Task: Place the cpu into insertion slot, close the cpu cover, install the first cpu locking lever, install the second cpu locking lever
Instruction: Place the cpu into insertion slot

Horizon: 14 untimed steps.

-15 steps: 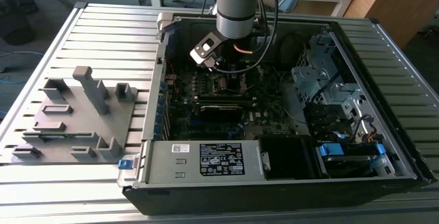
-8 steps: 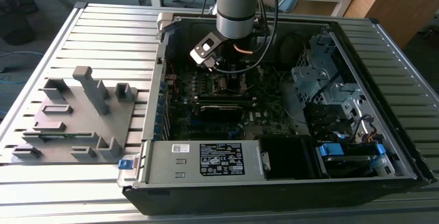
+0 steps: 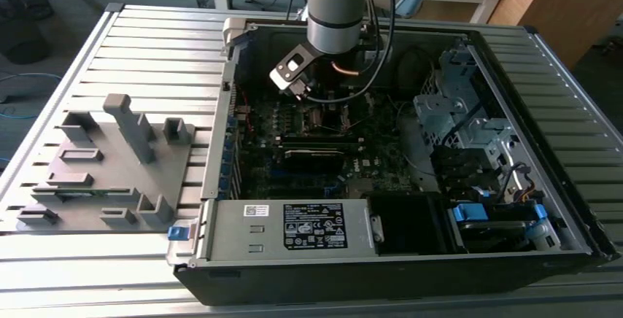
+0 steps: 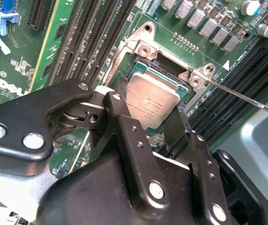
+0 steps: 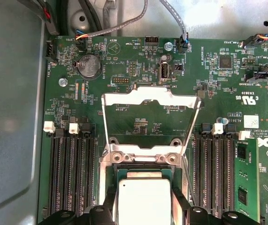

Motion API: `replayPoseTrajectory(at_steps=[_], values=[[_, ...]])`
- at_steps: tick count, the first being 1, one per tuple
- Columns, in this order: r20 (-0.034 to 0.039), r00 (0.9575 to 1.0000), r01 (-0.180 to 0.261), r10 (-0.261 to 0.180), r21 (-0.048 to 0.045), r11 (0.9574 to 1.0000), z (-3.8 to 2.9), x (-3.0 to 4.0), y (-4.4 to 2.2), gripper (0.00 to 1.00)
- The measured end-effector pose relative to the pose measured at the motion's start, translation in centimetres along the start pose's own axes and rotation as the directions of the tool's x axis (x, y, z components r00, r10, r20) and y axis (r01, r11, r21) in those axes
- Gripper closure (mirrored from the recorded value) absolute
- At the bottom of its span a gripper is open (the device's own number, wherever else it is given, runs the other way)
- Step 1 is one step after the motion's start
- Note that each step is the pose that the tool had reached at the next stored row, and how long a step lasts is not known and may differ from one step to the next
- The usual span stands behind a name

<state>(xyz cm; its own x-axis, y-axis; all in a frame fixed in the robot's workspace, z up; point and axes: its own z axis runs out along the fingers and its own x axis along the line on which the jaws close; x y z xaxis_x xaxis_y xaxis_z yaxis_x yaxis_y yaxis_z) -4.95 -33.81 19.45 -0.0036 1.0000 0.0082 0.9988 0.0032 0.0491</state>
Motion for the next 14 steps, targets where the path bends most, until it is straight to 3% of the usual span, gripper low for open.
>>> replayPoseTrajectory(at_steps=[14], values=[[0.0009, 0.9998, -0.018, 0.018, -0.0001, 0.9998, 0.02, 0.08, 0.00, 0.46]])
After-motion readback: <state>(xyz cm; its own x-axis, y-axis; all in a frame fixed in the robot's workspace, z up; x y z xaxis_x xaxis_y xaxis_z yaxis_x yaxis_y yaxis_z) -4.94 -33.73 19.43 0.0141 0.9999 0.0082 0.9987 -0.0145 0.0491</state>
